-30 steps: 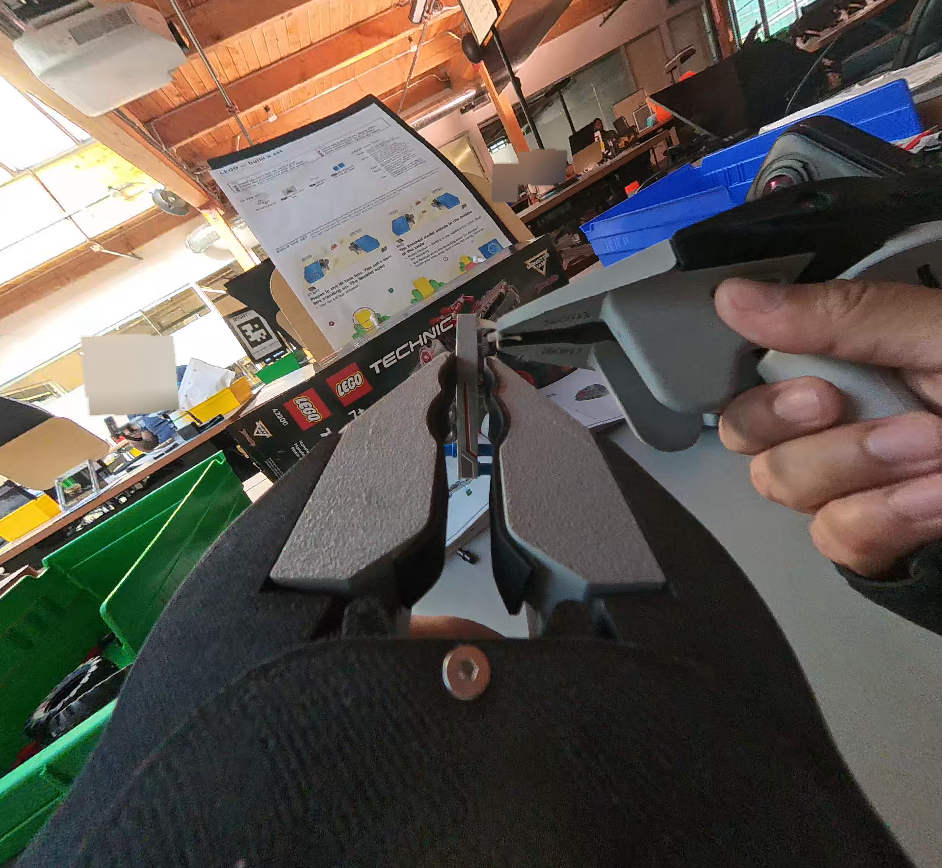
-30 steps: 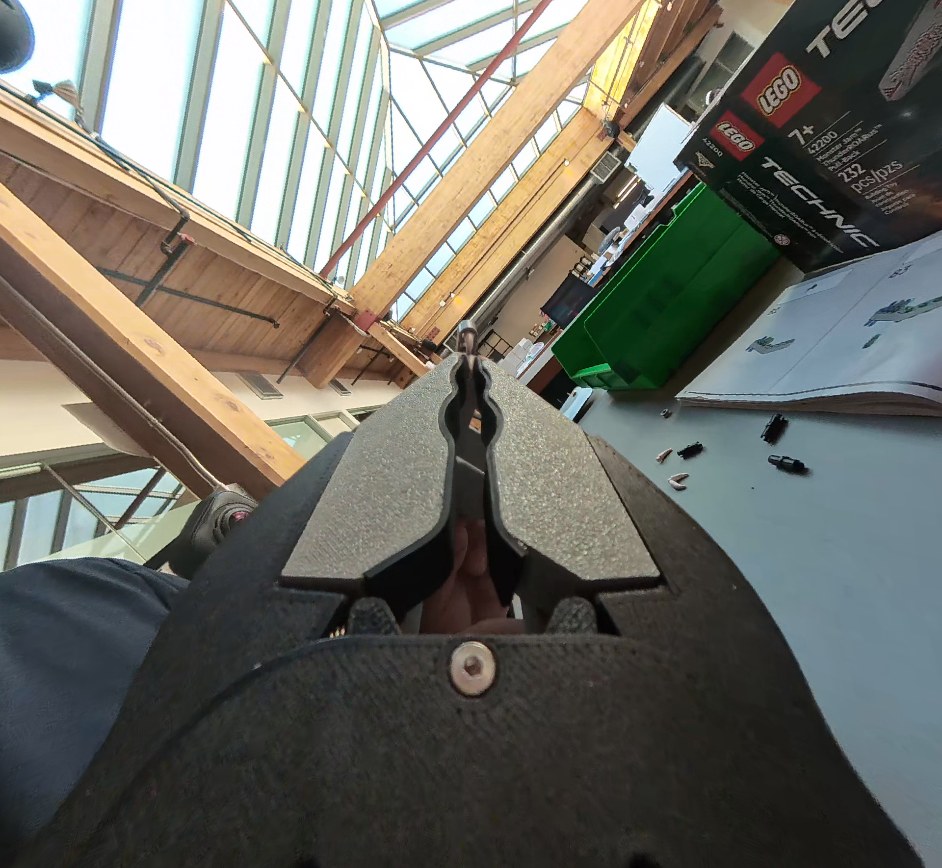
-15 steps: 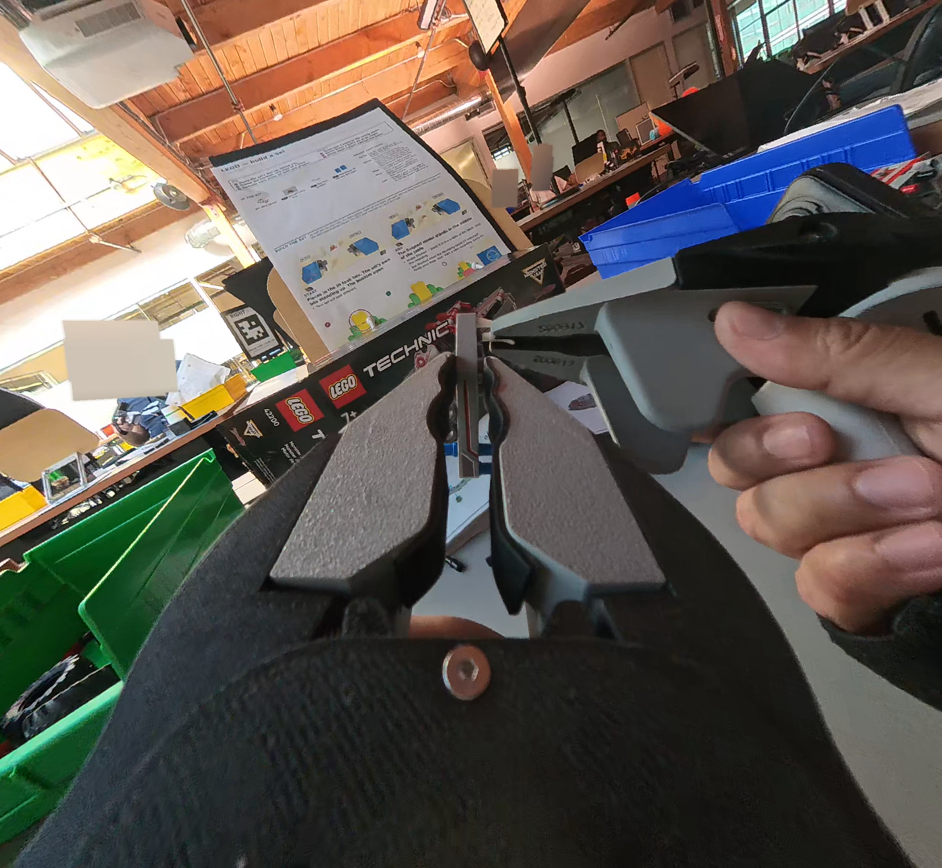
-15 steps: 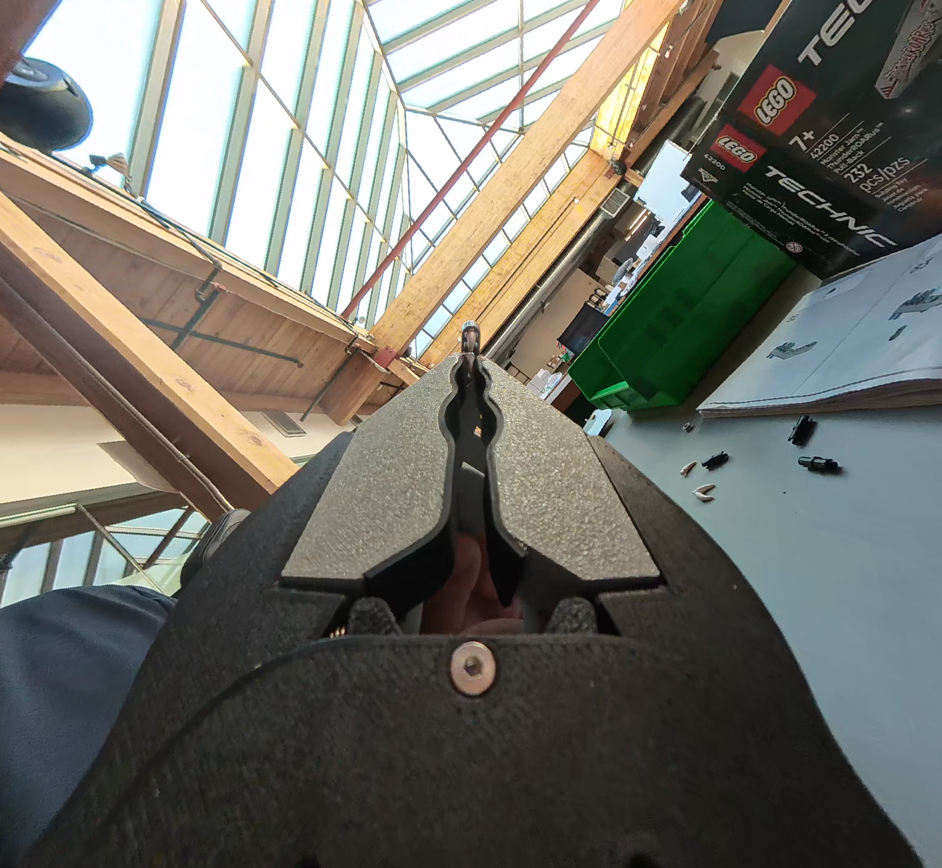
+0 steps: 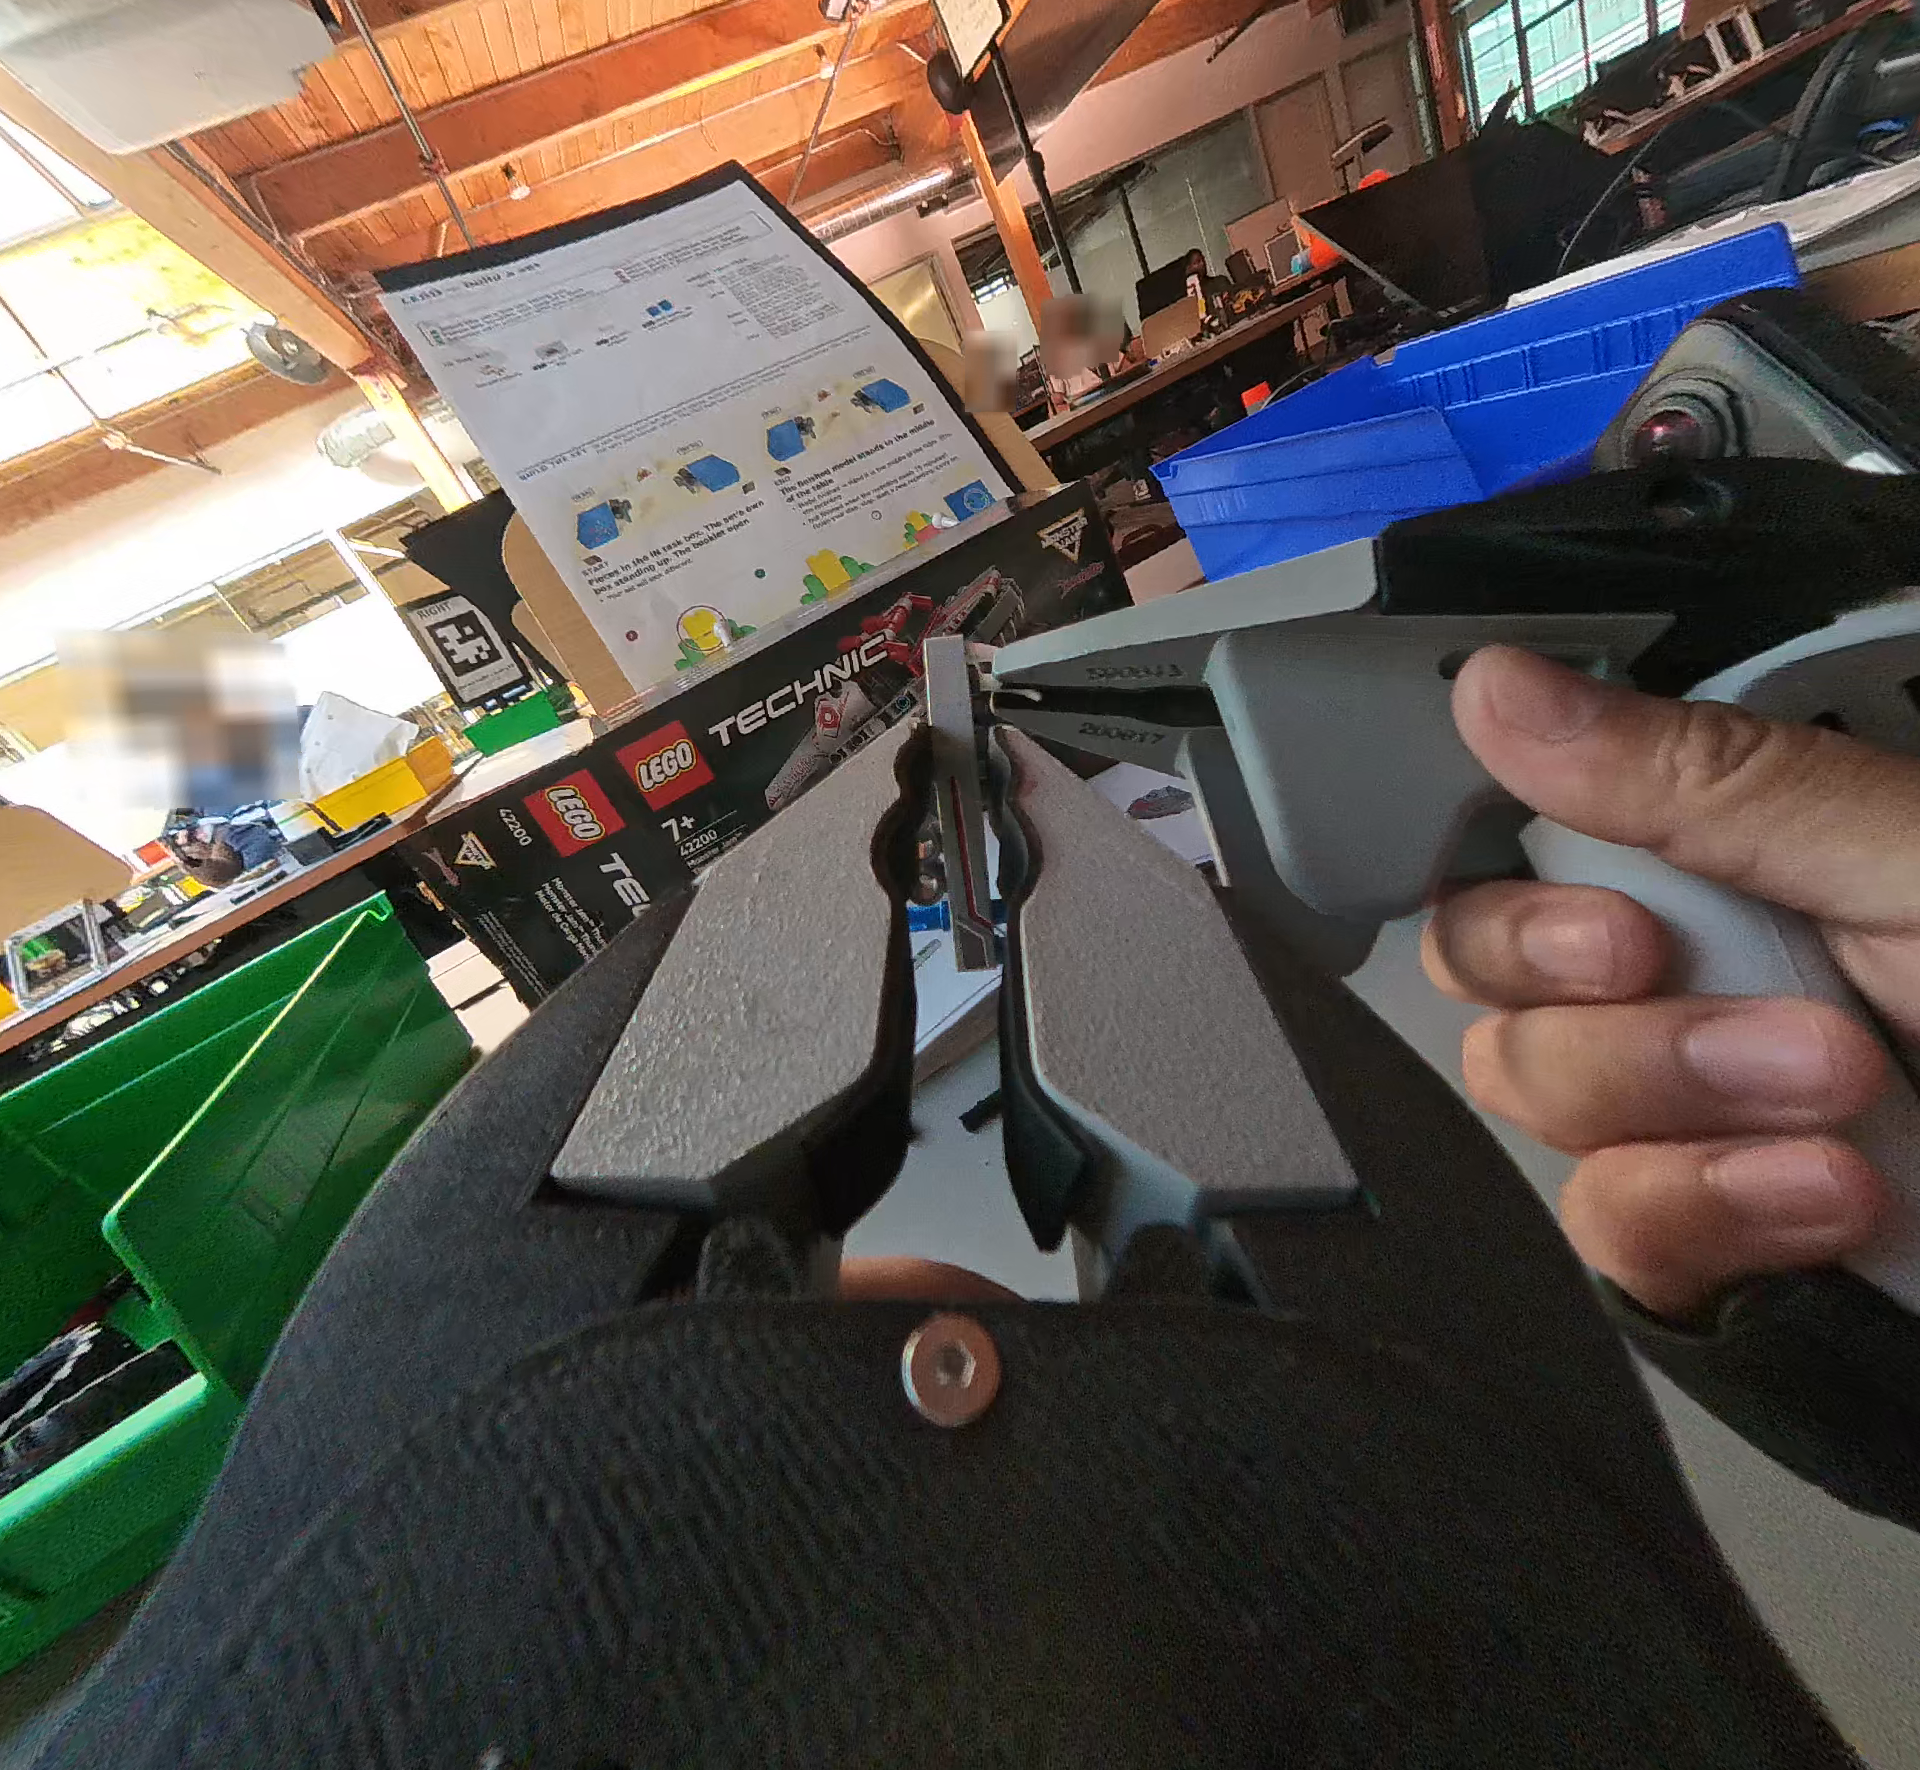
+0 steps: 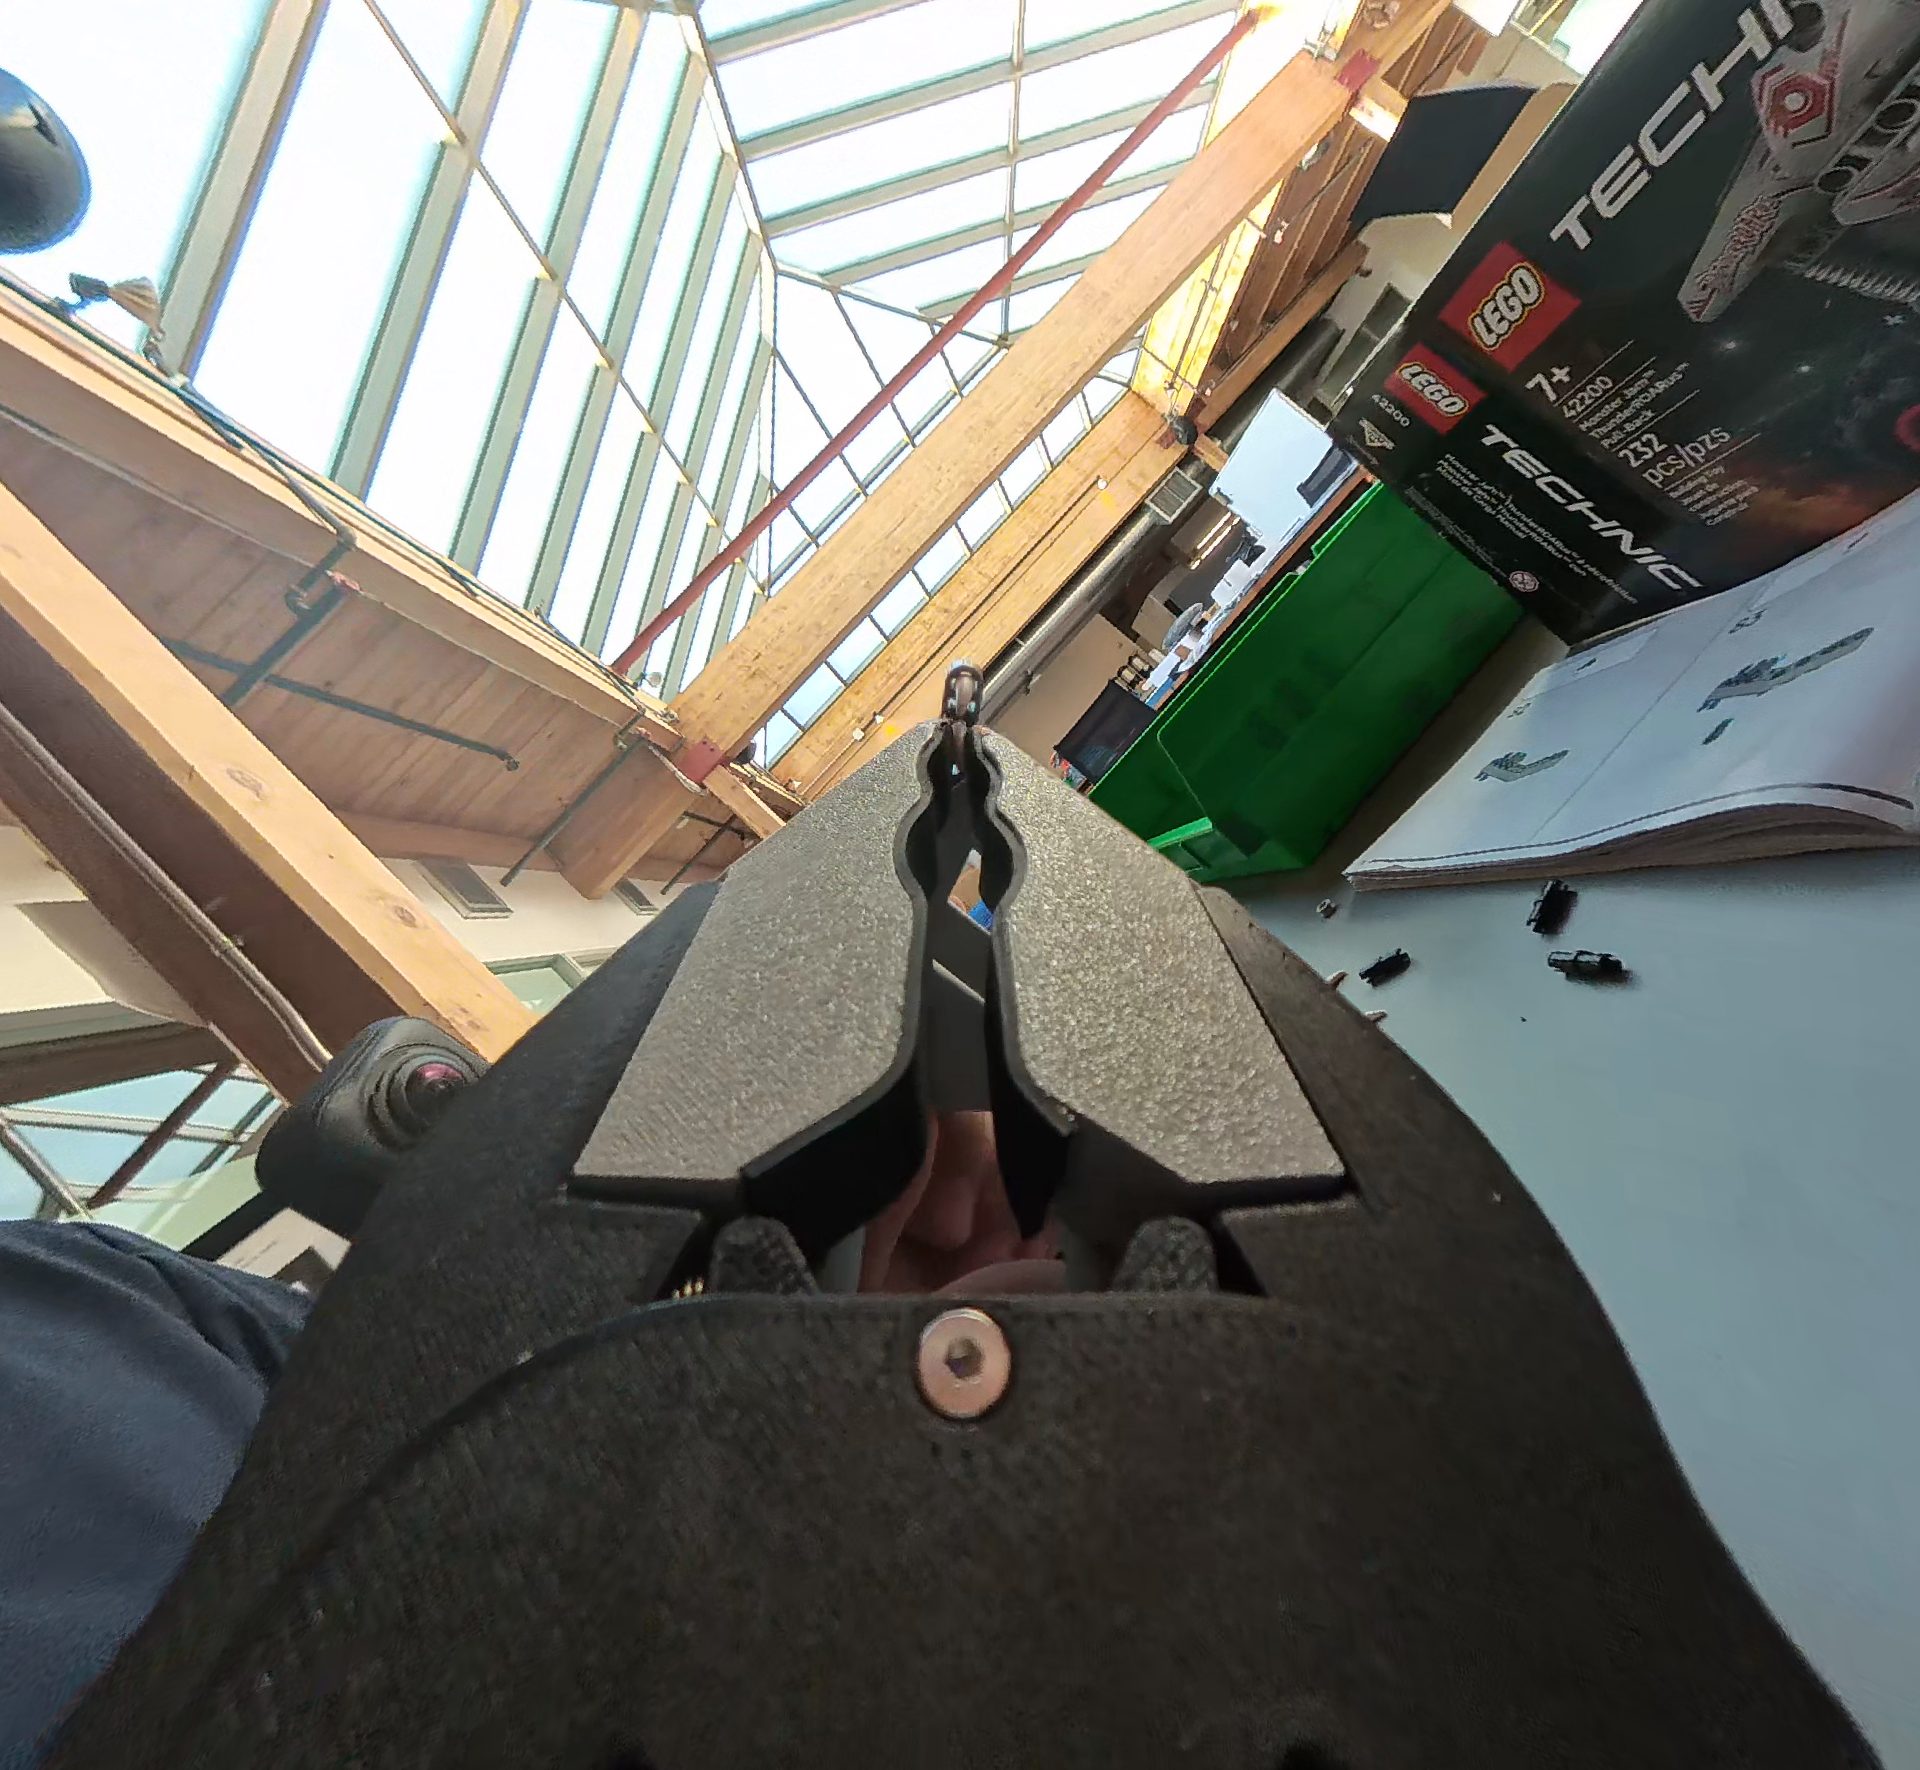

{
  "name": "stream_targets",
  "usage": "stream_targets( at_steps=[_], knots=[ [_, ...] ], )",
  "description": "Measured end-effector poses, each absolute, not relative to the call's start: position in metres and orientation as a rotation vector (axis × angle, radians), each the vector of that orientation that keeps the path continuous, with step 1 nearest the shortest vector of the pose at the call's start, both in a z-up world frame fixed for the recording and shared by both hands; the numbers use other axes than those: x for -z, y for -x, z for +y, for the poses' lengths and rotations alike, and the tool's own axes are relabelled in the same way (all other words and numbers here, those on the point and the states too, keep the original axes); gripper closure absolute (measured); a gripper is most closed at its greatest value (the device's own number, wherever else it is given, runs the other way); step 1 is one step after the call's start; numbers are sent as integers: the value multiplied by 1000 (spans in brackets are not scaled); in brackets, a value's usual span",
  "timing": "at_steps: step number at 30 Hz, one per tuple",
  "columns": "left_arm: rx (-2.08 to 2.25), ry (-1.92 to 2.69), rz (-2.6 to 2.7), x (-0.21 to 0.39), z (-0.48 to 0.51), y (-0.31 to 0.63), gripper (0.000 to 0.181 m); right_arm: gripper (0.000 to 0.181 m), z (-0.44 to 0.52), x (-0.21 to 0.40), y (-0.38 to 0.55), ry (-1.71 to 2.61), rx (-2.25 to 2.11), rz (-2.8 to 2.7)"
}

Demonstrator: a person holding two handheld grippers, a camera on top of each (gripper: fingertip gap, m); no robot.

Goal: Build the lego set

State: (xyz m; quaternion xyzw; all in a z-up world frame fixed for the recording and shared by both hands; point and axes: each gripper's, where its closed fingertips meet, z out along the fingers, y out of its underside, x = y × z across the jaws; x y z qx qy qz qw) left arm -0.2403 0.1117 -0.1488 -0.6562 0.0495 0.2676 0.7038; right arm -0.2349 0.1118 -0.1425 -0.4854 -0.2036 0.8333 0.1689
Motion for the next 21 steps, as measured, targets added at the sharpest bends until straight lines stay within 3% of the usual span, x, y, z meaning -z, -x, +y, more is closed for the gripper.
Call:
stream_targets(
  at_steps=[21],
  knots=[
    [-606,1488,383,154,109,235,173,181,108,150,233,1399,-2290,-808]
  ],
)
